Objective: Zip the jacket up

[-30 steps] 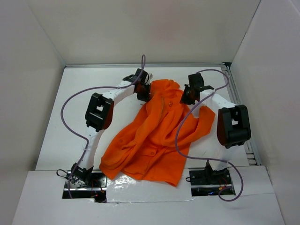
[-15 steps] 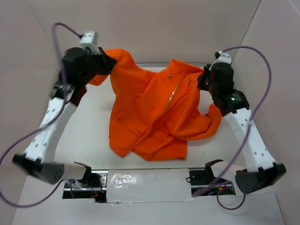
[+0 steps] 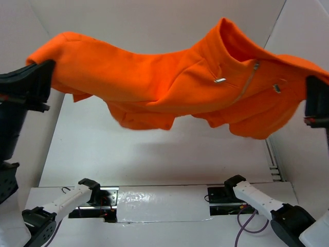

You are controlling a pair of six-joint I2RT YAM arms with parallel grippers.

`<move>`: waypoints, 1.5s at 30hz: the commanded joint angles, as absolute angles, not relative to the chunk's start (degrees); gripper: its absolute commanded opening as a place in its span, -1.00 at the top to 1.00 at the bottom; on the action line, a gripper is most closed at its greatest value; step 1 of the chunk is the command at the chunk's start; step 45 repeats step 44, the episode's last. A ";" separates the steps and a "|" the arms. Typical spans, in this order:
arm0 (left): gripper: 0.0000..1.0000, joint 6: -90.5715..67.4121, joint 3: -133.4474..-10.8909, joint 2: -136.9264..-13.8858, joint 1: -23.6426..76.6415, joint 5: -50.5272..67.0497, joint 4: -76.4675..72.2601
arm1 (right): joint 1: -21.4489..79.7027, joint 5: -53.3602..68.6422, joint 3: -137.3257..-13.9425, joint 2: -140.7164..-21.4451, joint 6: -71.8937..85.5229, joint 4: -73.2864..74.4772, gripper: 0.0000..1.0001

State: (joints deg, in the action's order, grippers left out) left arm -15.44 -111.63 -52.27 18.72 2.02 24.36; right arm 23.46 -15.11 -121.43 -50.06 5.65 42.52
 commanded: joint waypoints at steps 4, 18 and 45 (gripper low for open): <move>1.00 -11.52 -116.64 -58.43 18.98 -4.74 21.80 | 23.29 -21.49 -123.49 -56.67 5.09 41.66 1.00; 0.92 -25.39 -90.52 -92.69 4.49 3.51 14.94 | 9.41 -5.02 -89.04 -83.38 14.50 28.04 0.88; -0.99 -35.24 -66.36 -55.65 5.10 14.85 28.82 | 6.94 -9.23 -53.71 -41.06 28.74 24.34 -0.99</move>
